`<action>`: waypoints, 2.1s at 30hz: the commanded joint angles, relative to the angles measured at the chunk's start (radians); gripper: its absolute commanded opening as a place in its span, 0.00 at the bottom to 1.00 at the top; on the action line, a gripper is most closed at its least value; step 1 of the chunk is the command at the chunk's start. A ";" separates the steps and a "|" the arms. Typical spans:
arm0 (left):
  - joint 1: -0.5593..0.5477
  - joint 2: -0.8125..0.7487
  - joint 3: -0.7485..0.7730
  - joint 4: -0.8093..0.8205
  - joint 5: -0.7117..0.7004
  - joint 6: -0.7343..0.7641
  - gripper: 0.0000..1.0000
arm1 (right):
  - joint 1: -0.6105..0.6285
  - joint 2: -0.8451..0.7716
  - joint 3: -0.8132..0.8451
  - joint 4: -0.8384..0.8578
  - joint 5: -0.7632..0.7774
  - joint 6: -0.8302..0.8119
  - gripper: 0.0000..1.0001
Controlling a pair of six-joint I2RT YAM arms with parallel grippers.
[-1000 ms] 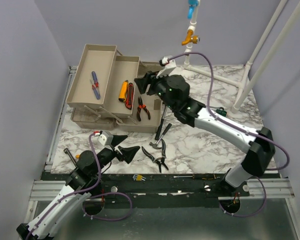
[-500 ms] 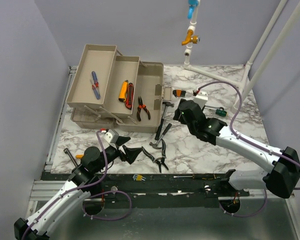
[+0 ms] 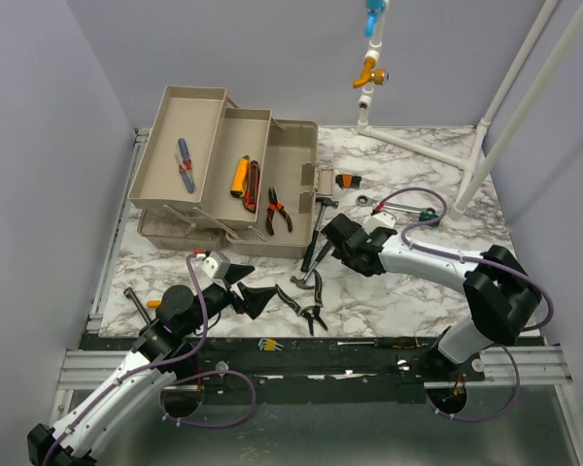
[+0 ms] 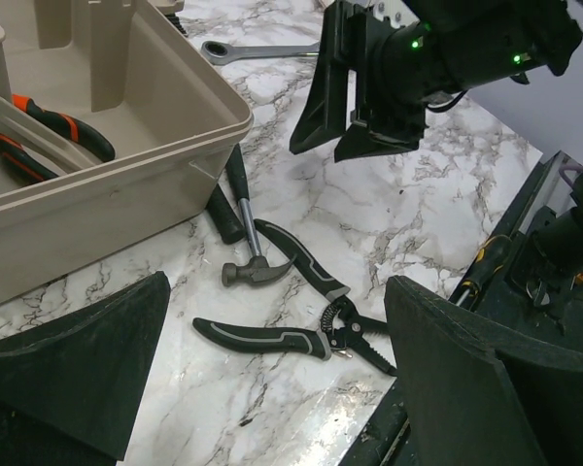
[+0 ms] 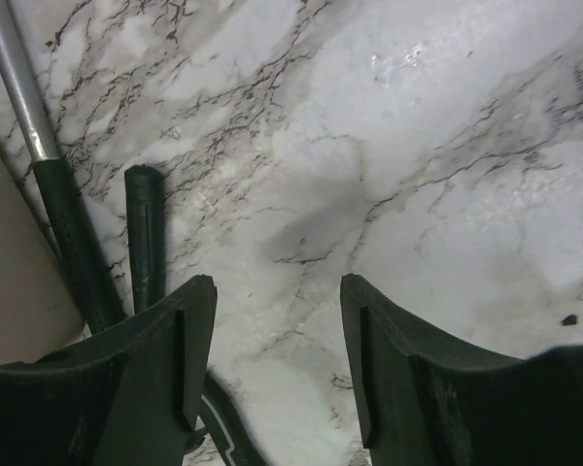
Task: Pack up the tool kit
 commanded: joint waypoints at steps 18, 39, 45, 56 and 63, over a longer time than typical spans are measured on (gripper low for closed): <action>-0.005 -0.038 0.005 0.002 0.009 0.001 0.95 | 0.001 0.233 0.119 0.189 -0.037 0.023 0.57; -0.006 -0.071 0.004 -0.019 0.001 0.000 0.95 | 0.001 0.257 0.089 0.097 0.111 -0.017 0.12; -0.005 -0.074 0.003 -0.021 0.003 0.000 0.95 | -0.002 0.087 -0.007 0.073 0.200 -0.010 0.03; -0.005 -0.040 0.002 0.014 0.040 0.003 0.95 | -0.003 -0.210 -0.143 0.237 0.132 -0.076 0.01; -0.064 0.209 0.071 0.094 0.063 0.015 0.94 | -0.005 -0.221 -0.190 0.274 0.075 -0.073 0.01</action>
